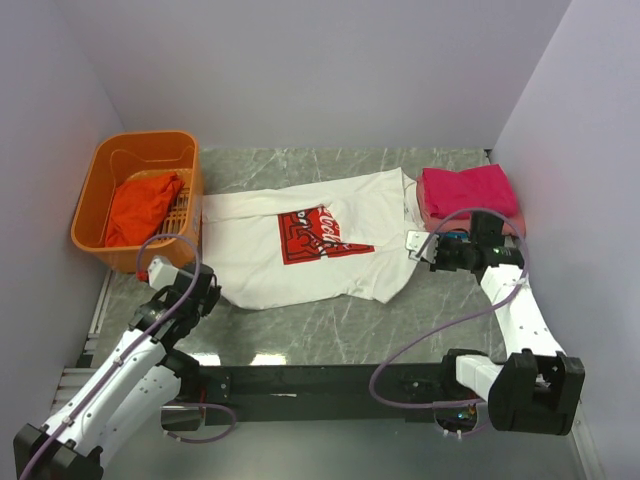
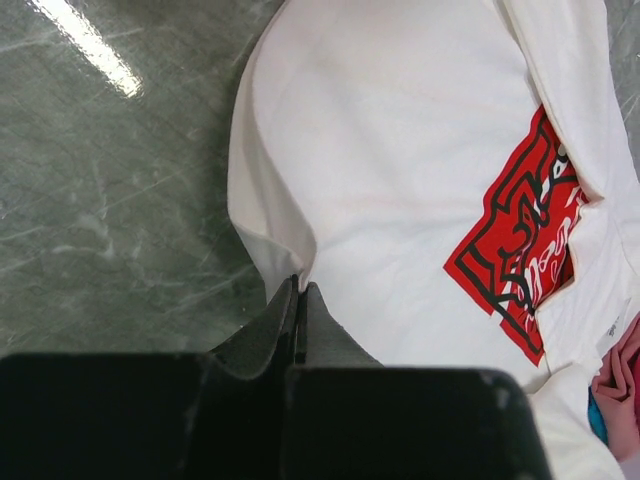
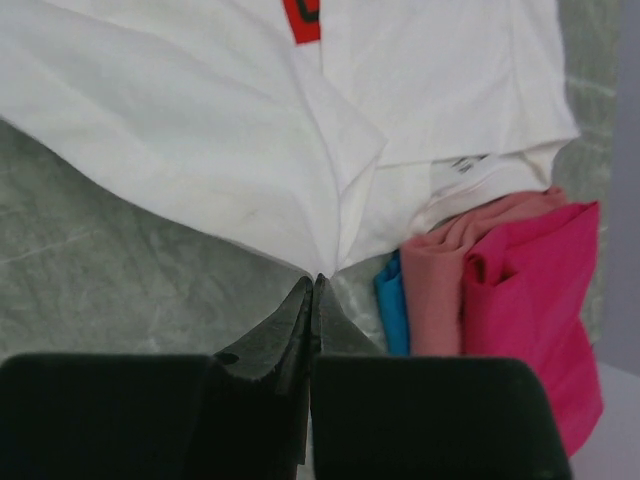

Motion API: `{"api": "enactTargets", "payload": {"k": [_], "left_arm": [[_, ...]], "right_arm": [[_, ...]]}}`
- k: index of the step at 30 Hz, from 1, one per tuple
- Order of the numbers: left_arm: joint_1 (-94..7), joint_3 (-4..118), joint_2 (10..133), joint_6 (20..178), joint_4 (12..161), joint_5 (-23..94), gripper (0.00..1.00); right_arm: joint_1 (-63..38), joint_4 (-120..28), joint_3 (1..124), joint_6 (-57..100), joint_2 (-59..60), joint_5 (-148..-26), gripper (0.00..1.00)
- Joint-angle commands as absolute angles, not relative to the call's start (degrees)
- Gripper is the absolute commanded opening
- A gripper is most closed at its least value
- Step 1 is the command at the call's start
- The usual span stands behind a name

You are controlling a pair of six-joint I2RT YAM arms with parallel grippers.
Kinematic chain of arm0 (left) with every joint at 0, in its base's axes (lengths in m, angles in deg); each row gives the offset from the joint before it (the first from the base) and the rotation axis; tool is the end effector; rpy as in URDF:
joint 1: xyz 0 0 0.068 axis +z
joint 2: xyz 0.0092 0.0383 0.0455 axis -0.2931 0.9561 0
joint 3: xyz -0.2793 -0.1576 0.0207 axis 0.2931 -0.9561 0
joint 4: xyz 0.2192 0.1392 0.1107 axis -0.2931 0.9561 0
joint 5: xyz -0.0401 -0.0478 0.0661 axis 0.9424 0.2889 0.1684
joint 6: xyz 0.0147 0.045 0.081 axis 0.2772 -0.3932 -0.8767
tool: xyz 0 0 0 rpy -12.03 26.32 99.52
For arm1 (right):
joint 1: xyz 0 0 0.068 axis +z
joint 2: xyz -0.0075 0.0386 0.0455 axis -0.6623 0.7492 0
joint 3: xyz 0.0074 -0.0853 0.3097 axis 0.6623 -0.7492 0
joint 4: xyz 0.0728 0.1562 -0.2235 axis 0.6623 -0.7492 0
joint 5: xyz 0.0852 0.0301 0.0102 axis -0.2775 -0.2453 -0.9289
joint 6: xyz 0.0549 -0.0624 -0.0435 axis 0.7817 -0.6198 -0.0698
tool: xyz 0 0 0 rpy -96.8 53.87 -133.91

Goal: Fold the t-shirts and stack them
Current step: Fold the tshirt

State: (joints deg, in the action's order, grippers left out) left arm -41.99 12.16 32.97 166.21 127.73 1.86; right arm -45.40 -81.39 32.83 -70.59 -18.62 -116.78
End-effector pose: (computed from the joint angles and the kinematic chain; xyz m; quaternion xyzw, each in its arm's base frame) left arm 0.1430 -0.0265 0.2026 -0.4808 0.7805 -0.1421 0.3735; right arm 0.2365 0.0356 0.2643 -0.6624 0.6098 -0.0006 0.4352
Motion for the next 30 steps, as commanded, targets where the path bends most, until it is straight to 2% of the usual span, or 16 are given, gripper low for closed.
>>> {"api": "enactTargets", "payload": {"k": [1, 9, 20, 30], "left_arm": [[-41.92, 14.73, 32.25, 164.82, 128.58, 0.22, 0.0], [-41.92, 14.91, 33.39, 164.29, 127.88, 0.57, 0.0], [-41.92, 20.26, 31.46, 162.8, 129.99, -1.1, 0.0], [-41.83, 25.45, 32.6, 162.0, 130.43, -4.08, 0.0]], "right_arm": [[-48.85, -84.24, 30.78, -76.67, -19.14, -118.24, 0.0], [-52.11, -81.17, 29.37, -76.6, -17.21, -120.61, 0.0], [-52.11, -86.53, 36.13, -77.39, -14.31, -129.4, 0.0], [-51.76, -78.36, 40.35, -65.26, -12.9, -132.65, 0.0]]}}
